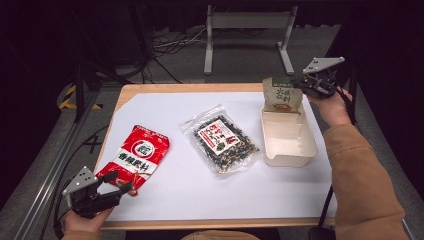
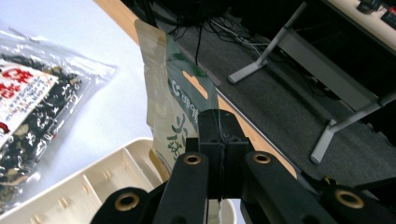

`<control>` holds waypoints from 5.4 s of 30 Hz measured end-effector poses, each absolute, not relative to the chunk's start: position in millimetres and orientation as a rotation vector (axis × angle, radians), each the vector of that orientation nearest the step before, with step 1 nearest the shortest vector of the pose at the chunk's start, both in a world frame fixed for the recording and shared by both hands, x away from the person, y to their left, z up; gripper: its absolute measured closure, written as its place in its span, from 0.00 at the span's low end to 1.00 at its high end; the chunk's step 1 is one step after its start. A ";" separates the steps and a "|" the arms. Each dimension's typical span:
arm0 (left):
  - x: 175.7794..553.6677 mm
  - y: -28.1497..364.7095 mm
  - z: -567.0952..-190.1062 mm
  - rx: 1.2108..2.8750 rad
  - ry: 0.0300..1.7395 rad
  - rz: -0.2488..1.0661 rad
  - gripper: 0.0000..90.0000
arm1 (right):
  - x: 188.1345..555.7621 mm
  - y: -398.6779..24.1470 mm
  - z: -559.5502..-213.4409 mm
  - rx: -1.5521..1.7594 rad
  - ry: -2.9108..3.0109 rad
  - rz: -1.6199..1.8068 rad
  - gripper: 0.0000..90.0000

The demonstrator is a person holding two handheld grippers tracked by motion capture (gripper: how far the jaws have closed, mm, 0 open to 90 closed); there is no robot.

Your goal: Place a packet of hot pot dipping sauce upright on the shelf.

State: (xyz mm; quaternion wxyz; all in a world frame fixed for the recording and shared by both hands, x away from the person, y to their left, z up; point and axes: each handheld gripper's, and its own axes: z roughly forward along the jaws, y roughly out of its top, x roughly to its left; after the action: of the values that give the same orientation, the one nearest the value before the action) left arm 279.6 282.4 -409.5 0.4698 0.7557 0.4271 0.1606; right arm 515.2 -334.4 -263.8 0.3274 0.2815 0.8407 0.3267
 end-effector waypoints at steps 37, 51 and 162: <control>301.5 273.3 -408.8 1.869 1.004 0.351 0.30 | 500.9 -347.0 -275.0 0.975 2.102 1.022 0.45; 320.0 272.1 -400.1 1.876 1.022 0.353 0.22 | 450.8 -334.5 -256.8 0.942 2.100 1.146 0.50; 407.6 322.9 -437.7 2.070 1.445 0.120 0.29 | 371.6 -213.9 -332.3 0.580 2.477 1.400 0.38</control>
State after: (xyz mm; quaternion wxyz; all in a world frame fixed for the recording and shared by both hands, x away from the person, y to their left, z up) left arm 407.6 322.9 -437.7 0.3020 0.7808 0.5451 0.0452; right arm 371.6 -213.9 -332.3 0.1185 0.1984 0.8470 0.4787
